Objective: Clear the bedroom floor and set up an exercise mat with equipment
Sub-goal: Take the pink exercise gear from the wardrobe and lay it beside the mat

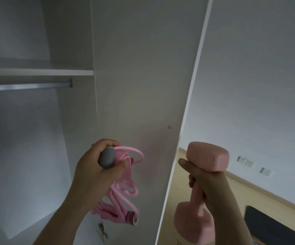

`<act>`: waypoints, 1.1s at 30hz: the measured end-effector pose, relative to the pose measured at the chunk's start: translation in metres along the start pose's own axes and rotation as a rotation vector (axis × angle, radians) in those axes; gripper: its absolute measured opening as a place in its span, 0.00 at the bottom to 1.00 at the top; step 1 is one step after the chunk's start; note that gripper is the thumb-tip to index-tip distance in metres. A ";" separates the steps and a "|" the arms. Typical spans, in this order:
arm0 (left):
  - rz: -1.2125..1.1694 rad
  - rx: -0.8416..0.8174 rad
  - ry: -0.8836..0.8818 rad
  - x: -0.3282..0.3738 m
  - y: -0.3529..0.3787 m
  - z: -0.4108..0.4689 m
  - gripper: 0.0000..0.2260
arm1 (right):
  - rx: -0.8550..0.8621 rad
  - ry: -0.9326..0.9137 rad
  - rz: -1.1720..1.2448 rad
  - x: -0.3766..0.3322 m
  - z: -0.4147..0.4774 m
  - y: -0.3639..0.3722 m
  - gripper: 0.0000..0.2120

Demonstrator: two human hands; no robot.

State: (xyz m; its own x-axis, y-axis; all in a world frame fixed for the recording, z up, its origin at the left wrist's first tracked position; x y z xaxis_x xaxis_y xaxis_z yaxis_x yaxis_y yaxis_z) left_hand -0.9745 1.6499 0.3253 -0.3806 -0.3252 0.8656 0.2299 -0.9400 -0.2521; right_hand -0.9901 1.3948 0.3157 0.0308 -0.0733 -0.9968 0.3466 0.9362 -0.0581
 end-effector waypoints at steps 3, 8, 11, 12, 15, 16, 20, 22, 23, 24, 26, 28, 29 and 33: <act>-0.027 -0.007 -0.010 -0.003 0.007 0.001 0.14 | -0.048 0.023 0.146 0.002 0.000 -0.008 0.20; -0.049 -0.046 -0.025 -0.006 0.021 0.003 0.15 | 0.047 -0.034 0.184 0.001 0.005 -0.010 0.28; -0.026 -0.050 -0.020 -0.006 0.023 0.006 0.15 | 0.061 -0.064 0.084 -0.004 0.017 -0.002 0.23; -0.020 -0.048 -0.014 -0.007 0.023 0.007 0.14 | 0.050 -0.086 0.058 -0.006 0.022 0.001 0.20; 0.017 -0.030 -0.010 -0.008 0.018 0.008 0.14 | 0.010 -0.139 -0.014 -0.009 0.036 0.012 0.17; 0.036 -0.021 -0.010 -0.009 0.016 0.009 0.14 | -0.002 -0.147 -0.020 -0.009 0.039 0.015 0.17; 0.086 0.043 -0.017 -0.014 0.005 0.013 0.15 | -0.015 -0.132 -0.008 -0.006 0.042 0.020 0.15; 0.101 0.060 -0.026 -0.015 0.003 0.012 0.16 | -0.026 -0.123 0.002 -0.004 0.041 0.019 0.16; 0.105 0.061 -0.031 -0.014 0.003 0.012 0.16 | -0.035 -0.122 0.003 -0.003 0.040 0.019 0.16; 0.102 0.061 -0.034 -0.014 0.003 0.011 0.15 | -0.043 -0.122 0.001 -0.003 0.039 0.019 0.15; 0.078 0.065 -0.035 -0.012 0.004 0.010 0.15 | -0.056 -0.126 0.004 -0.003 0.036 0.020 0.15; 0.074 0.063 -0.030 -0.010 0.004 0.008 0.15 | -0.071 -0.136 0.022 -0.004 0.032 0.021 0.18; 0.077 0.058 -0.027 -0.008 0.004 0.005 0.14 | -0.082 -0.136 0.034 -0.005 0.028 0.023 0.19; 0.067 0.060 -0.020 -0.006 0.000 -0.005 0.14 | -0.163 -0.136 0.045 -0.007 0.010 0.036 0.13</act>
State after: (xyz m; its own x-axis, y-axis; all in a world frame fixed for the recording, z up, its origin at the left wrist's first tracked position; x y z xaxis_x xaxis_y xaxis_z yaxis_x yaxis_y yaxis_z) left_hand -0.9764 1.6520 0.3179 -0.3447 -0.3845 0.8563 0.3074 -0.9082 -0.2841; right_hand -0.9686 1.4253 0.3208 0.1727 -0.0650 -0.9828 0.1862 0.9820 -0.0322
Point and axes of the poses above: each hand's wrist, its own z-axis towards the middle knuckle, its own y-axis out of the palm, x = y × z, the point moved 3 cm from there along z, towards the middle knuckle, and after that the axes turned 2 degrees about -z, right-handed, at the moved point
